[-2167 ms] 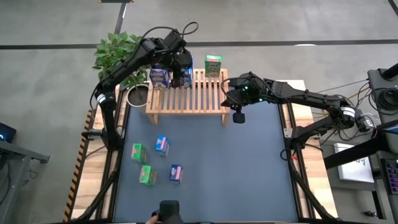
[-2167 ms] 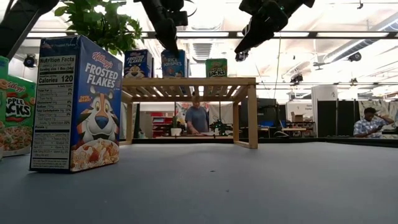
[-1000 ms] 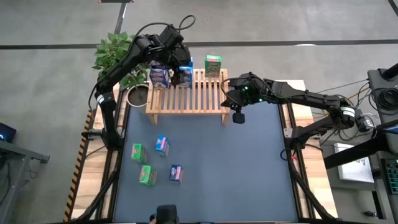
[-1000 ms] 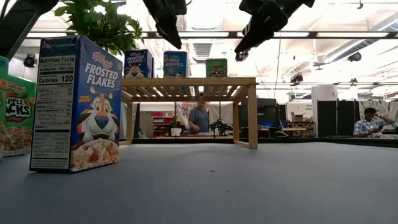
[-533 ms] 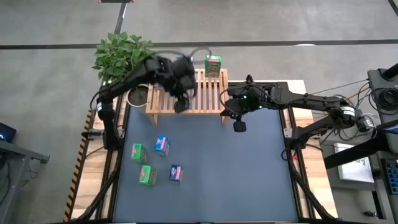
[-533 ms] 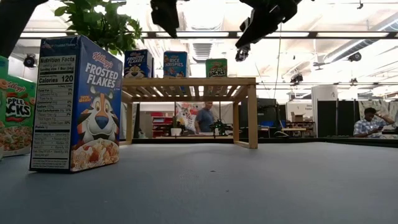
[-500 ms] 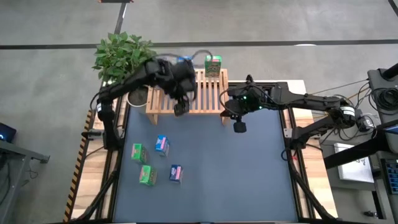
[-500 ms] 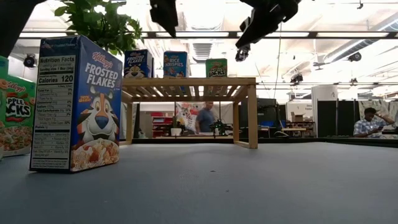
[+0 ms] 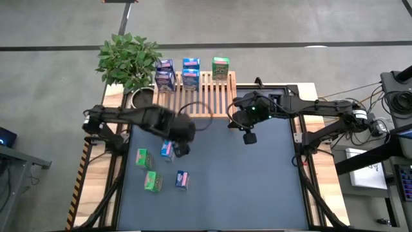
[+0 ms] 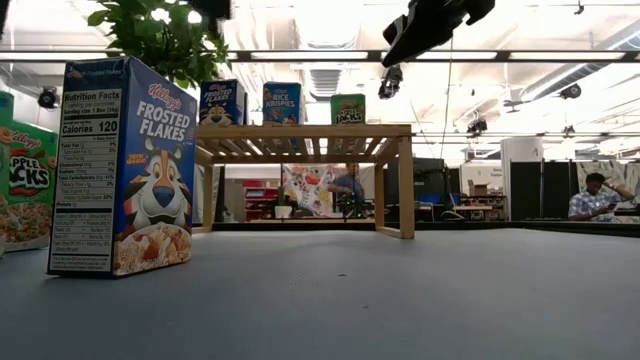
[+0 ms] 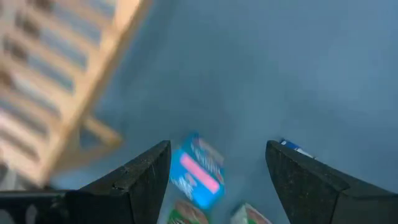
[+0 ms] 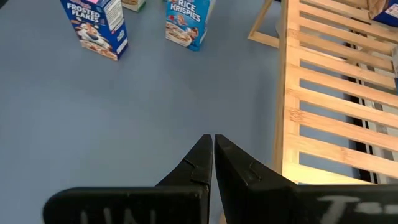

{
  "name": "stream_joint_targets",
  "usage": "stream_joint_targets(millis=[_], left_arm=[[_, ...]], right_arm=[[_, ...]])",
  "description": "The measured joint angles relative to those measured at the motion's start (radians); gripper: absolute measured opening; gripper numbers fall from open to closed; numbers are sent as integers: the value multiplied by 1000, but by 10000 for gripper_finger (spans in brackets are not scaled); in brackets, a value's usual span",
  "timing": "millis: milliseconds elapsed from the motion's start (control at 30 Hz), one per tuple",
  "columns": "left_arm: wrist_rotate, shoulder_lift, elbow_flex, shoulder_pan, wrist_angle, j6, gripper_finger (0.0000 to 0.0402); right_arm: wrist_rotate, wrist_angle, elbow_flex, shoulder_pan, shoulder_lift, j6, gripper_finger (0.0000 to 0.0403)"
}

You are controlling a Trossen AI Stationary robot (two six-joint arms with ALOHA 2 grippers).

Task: Stack cereal on shelf
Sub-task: Put the light blue cereal box on the shelf aligned with the light blue cereal boxes

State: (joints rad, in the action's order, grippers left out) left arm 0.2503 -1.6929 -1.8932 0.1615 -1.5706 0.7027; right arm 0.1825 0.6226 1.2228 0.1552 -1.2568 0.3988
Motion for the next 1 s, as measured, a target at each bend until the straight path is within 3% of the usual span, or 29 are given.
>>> stream_joint_targets(millis=[233, 533, 733, 1000], left_arm=[[4, 144, 337, 57, 76, 391, 249], [3, 300, 672, 83, 374, 575, 291], [3, 319, 781, 115, 439, 651, 296], [4, 282, 820, 126, 501, 665, 284]], right_arm=[[0, -13, 0, -1, 0, 13, 9], [0, -14, -1, -1, 0, 13, 9], [0, -15, -1, -1, 0, 22, 9], [0, -24, -1, -1, 1, 32, 9]])
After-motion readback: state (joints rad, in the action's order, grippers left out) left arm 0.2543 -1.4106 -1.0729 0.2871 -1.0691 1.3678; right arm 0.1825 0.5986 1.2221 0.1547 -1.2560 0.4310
